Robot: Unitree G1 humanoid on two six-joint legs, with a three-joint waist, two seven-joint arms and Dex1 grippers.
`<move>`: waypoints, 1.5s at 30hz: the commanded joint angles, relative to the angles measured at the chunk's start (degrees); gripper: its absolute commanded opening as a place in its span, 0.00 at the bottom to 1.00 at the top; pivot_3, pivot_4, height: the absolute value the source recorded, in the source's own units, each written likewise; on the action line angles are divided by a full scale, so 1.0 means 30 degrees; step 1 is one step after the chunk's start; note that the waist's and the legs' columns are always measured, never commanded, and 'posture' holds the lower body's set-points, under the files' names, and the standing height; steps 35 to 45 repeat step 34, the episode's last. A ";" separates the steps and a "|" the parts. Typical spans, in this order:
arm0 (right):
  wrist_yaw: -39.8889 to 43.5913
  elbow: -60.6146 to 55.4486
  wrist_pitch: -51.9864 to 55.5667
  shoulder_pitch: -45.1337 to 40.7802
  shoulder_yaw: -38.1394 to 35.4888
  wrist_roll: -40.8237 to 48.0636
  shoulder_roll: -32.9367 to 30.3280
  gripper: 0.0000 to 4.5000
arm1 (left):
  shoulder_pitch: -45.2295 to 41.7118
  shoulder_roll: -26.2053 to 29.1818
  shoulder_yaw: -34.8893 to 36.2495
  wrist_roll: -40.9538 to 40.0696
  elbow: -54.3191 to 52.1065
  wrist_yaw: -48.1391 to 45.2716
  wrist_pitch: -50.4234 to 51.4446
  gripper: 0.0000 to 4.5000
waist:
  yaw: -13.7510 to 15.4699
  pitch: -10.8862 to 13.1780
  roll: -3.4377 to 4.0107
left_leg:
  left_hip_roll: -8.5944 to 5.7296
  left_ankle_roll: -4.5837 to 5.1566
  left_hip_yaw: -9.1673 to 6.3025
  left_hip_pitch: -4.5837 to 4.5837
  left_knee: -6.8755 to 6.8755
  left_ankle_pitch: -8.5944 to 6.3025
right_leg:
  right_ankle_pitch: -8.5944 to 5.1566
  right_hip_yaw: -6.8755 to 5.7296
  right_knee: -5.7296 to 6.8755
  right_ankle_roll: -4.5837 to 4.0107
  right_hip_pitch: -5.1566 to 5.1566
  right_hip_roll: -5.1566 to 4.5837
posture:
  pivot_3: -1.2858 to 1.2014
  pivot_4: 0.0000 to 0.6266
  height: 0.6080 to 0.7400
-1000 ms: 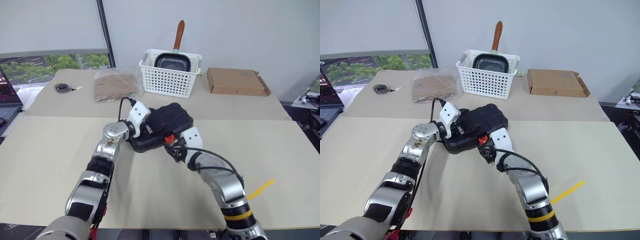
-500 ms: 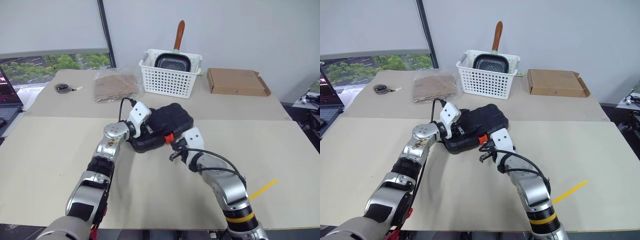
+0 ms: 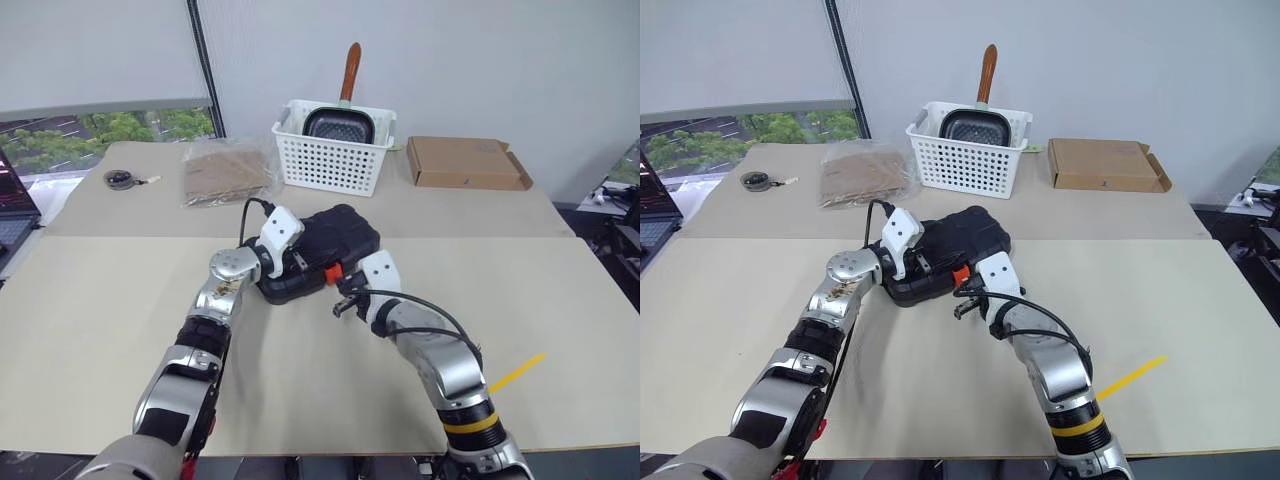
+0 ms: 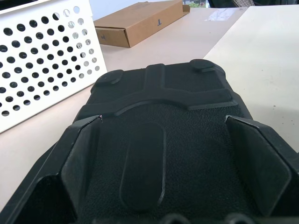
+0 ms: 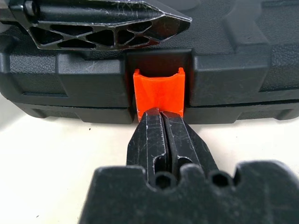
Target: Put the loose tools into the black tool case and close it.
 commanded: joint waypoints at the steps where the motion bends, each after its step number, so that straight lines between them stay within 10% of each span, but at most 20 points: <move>1: 0.0997 -0.1368 -0.0951 0.0328 -0.0425 0.0534 -0.0677 0.03 | 0.1156 -0.0049 -0.0080 -0.0296 -0.0006 -0.0186 0.1432 1.00 | 0.0000 0.0000 0.0000 | -0.0001 -0.0001 0.0001 -0.0001 0.0000 0.0000 | 0.0000 0.0002 -0.0002 0.0000 -0.0003 0.0000 | 0.52 0.24 0.70; 5: 0.3727 -0.2252 -0.2677 0.1947 -0.1576 0.1855 -0.2810 0.03 | 0.2015 0.0753 0.1962 -0.2897 -0.3870 -0.0646 0.2319 1.00 | -0.0016 0.0006 -0.0009 | -0.0010 0.0022 0.0004 -0.0115 -0.0024 -0.0009 | -0.0002 0.0006 -0.0022 0.0000 -0.0030 0.0007 | 0.52 0.24 0.70; 18: 1.0783 0.2246 -1.0925 0.4999 -0.7166 0.5075 -0.7395 1.00 | 1.2425 0.4732 0.6528 -0.8530 -1.7575 -0.0309 0.7961 1.00 | -0.0237 0.0182 0.0024 | -0.0018 0.0208 0.0055 -0.0120 -0.0053 -0.0165 | -0.0168 0.0047 -0.0103 0.0134 -0.0020 0.0093 | 0.52 0.24 0.70; 27: 1.2980 0.5161 -1.4413 0.6689 -0.8629 0.5441 -0.8195 1.00 | 1.9096 0.4770 0.6900 -0.6776 -1.8962 0.0955 0.6149 1.00 | 0.0197 0.0298 0.0170 | -0.0015 0.0036 0.0046 -0.0032 -0.0049 -0.0269 | -0.0240 0.0035 -0.0107 0.0050 -0.0015 0.0003 | 0.52 0.24 0.70; 45: 1.3213 0.5298 -1.5050 0.7524 -0.8650 0.5552 -0.8146 1.00 | 1.9652 0.4620 0.6512 -0.6211 -1.8556 0.1136 0.5255 1.00 | 0.0220 0.0305 0.0179 | -0.0017 0.0030 0.0057 -0.0028 -0.0025 -0.0270 | -0.0238 0.0048 -0.0046 0.0055 -0.0008 -0.0001 | 0.52 0.24 0.70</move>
